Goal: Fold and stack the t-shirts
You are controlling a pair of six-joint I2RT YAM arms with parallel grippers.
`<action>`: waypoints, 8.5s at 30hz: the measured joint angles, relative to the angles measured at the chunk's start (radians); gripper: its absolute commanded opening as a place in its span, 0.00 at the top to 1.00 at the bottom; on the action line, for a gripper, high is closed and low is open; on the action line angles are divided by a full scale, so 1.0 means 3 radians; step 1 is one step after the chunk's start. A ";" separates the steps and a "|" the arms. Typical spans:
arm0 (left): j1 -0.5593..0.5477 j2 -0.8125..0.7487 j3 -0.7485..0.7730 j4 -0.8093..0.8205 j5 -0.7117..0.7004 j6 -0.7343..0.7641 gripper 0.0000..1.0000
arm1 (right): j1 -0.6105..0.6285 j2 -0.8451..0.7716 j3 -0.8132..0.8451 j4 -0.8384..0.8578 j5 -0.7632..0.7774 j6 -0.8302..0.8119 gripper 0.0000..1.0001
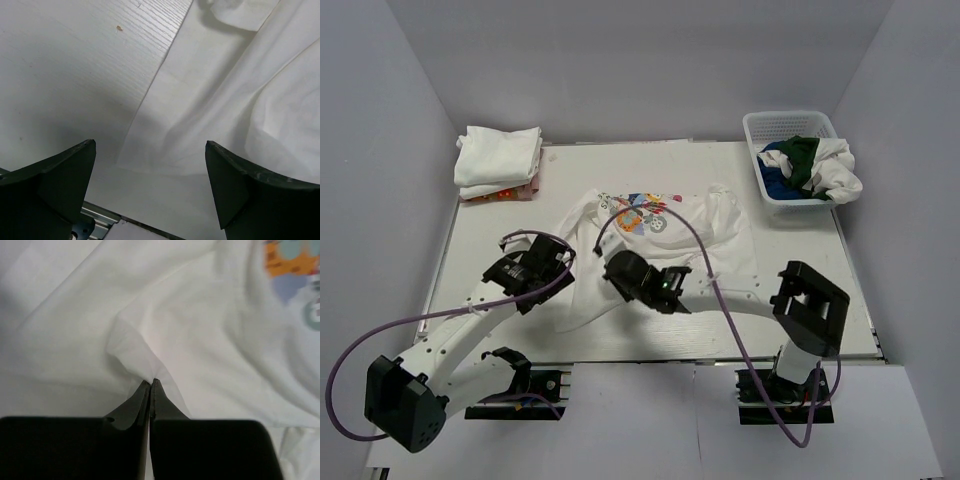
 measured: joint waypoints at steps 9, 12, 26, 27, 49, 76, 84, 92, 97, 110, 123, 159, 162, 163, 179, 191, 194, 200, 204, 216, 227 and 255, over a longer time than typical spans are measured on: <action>0.0033 0.0310 -0.0004 0.0153 0.0003 0.0074 0.00 | -0.1312 0.0409 0.1189 -0.0128 0.0135 -0.0141 1.00; 0.0058 0.0486 -0.0004 0.0145 0.0051 0.0099 0.00 | -0.1779 0.0947 0.2120 -0.0136 0.0249 -0.0251 0.98; 0.0046 0.0476 -0.0725 0.0131 0.0795 -0.0004 0.08 | -0.2277 0.0772 0.1535 0.0011 0.0501 -0.0207 0.10; 0.0045 0.0443 -0.0746 0.0151 0.0811 -0.0019 0.09 | -0.2252 0.0568 0.1311 -0.0072 0.0473 -0.0117 0.10; 0.0036 0.0038 -0.0894 0.0783 0.0800 0.0074 1.00 | -0.2658 -0.1270 -0.0819 -0.1687 0.0253 0.1367 0.10; 0.0032 -0.0318 0.0114 0.1540 0.0015 0.0674 1.00 | -0.2969 -0.2059 -0.0951 -0.1236 -0.0767 0.1225 1.00; 0.0032 -0.0341 0.0815 0.1807 -0.0308 0.0977 1.00 | -0.2969 -0.2768 0.0203 -0.1381 -0.0322 0.1207 1.00; 0.0029 -0.0364 0.1816 0.1778 -0.0785 0.1381 1.00 | -0.2969 -0.2682 0.1709 -0.1554 0.0165 0.0829 1.00; 0.0017 -0.0514 0.2310 0.1663 -0.0946 0.1624 1.00 | -0.2967 -0.2570 0.2572 -0.1672 0.0253 0.0512 1.00; 0.0004 -0.1049 0.3675 0.1432 -0.0317 0.2055 1.00 | -0.2950 -0.2827 0.3712 -0.1643 -0.0374 -0.0038 1.00; 0.0020 -0.0467 0.3703 0.1509 -0.0392 0.2174 1.00 | -0.2949 -0.2405 0.3409 -0.0888 0.0163 -0.0563 1.00; 0.0913 0.2622 0.2286 0.1614 -0.0167 0.1891 0.00 | -0.3170 -0.0085 0.0807 -0.0851 -0.0923 0.0057 0.10; 0.0910 0.2756 0.2179 0.1605 -0.0051 0.1940 0.00 | -0.3176 -0.0067 0.0484 -0.0927 -0.0952 0.0148 0.10; 0.0910 0.2833 0.2179 0.1598 -0.0020 0.1948 0.00 | -0.3178 -0.0008 0.0445 -0.0965 -0.0971 0.0170 0.10; 0.1002 0.4134 0.3218 0.1263 -0.0039 0.1681 0.00 | -0.3173 0.1480 0.1783 -0.1141 -0.0916 0.0258 0.10; 0.1255 0.5018 0.4637 0.1183 0.0122 0.1949 0.00 | -0.3220 0.2609 0.3544 -0.1169 -0.1027 -0.0003 0.10; 0.1277 0.5019 0.4639 0.1289 0.0266 0.2185 0.00 | -0.3241 0.2619 0.3553 -0.1074 -0.1143 -0.0149 0.10; 0.1253 0.4982 0.4734 0.1362 0.0397 0.2452 0.00 | -0.3249 0.2434 0.3569 -0.1047 -0.1275 -0.0483 0.10; 0.1218 0.4481 0.4362 0.1328 0.0483 0.2427 0.00 | -0.3180 0.1562 0.2831 -0.1017 -0.1303 -0.0448 0.10; 0.1176 0.1116 0.0773 0.1260 0.0797 0.1191 0.00 | -0.1812 -0.1031 -0.0004 -0.1336 -0.0678 0.0507 0.10; 0.1214 -0.0050 -0.0437 0.0411 0.0579 0.0313 0.00 | -0.0739 -0.1640 -0.0760 -0.2375 -0.0861 0.1176 0.10; 0.1232 0.0689 -0.0554 0.0876 0.0397 -0.0004 1.00 | -0.0398 -0.1461 -0.0777 -0.2823 -0.0156 0.1877 1.00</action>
